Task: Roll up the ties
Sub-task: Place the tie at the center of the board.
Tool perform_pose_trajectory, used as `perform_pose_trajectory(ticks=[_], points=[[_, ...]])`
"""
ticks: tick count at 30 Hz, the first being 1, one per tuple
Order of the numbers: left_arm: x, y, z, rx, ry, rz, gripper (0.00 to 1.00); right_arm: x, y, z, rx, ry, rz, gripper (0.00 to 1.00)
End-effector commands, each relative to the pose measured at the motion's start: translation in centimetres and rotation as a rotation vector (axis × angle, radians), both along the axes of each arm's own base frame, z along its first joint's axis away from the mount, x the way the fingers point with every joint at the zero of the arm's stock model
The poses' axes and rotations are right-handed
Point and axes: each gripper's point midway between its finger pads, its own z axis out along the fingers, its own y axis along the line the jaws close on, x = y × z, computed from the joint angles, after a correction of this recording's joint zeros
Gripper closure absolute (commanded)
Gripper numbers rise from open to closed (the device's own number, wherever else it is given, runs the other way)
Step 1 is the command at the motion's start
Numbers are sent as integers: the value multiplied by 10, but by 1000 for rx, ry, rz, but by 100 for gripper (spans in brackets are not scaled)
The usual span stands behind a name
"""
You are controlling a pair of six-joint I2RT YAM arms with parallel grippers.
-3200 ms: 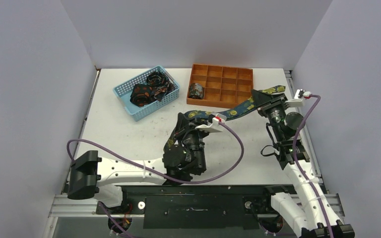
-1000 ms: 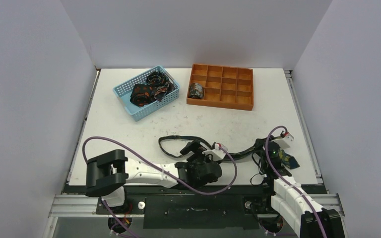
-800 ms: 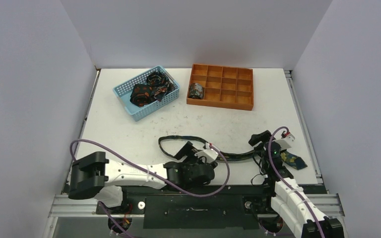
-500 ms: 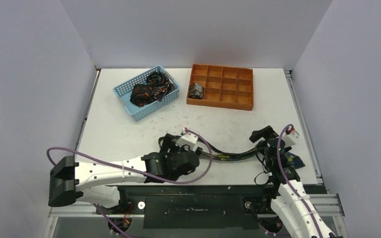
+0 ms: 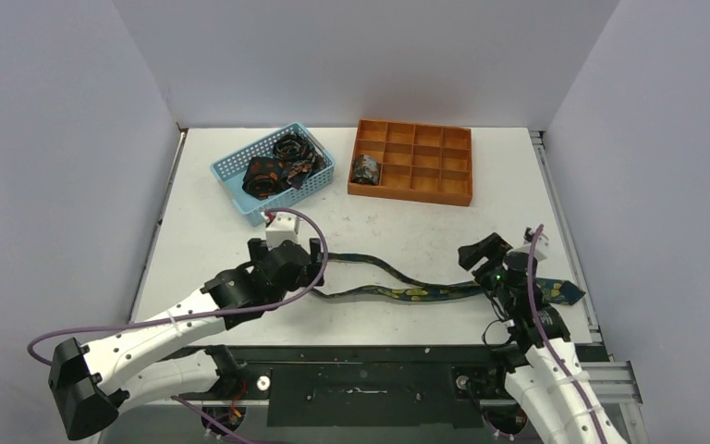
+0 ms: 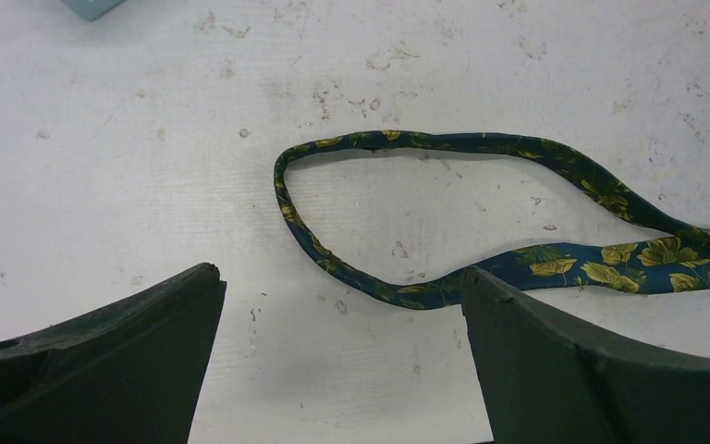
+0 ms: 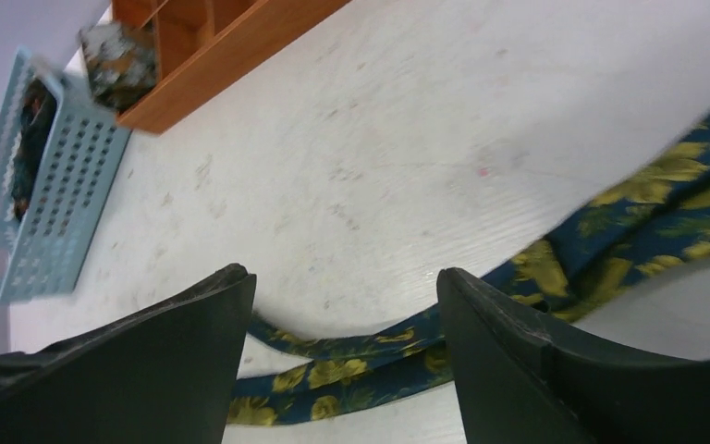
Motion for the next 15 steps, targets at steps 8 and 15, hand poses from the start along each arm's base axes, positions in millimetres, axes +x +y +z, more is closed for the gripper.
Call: perform_pose_trajectory(ticks=[8,15], points=[[11,2,-31,-265,114,79,23,24,185,-5,-267,-22,569,50],[1,14,-46,-315,121,119,25,50,230,-24,-574,-23,668,33]])
